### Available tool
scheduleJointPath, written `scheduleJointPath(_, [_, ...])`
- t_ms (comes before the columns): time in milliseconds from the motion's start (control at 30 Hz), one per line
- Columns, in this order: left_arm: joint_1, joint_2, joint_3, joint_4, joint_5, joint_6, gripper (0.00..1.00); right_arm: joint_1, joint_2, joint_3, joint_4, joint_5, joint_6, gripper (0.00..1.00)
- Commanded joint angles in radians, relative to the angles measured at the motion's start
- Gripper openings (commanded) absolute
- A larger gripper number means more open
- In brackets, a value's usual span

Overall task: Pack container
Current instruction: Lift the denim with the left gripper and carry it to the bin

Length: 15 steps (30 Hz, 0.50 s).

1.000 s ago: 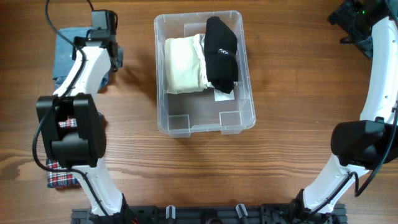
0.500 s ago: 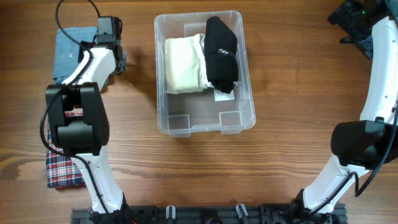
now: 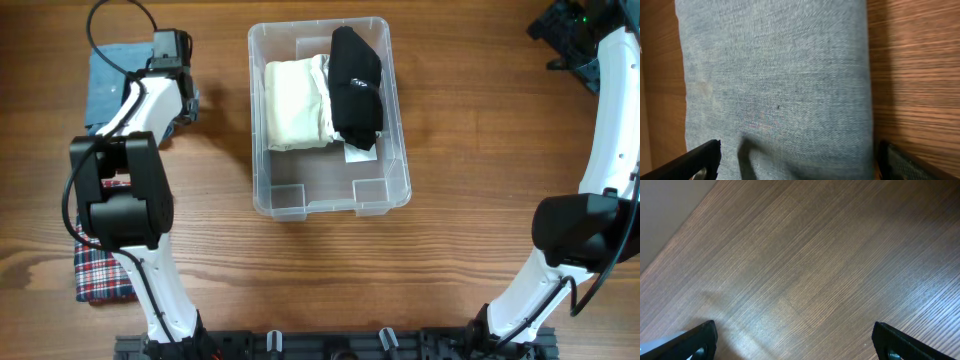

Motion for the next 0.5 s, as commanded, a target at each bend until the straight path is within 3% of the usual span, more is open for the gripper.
scheduleJointPath(0, [0.01,0.058,0.014,-0.002,-0.027,0.03,1.0,0.003,0.013,-0.004,0.002,0.002,0.004,1.0])
scheduleJointPath(100, [0.01,0.101,0.014,0.013,-0.103,0.031,1.0,0.003,0.013,-0.004,0.002,0.002,0.004,1.0])
scheduleJointPath(467, [0.072,0.114,0.014,0.084,-0.068,0.026,1.0,0.003,0.013,-0.004,0.002,0.002,0.004,1.0])
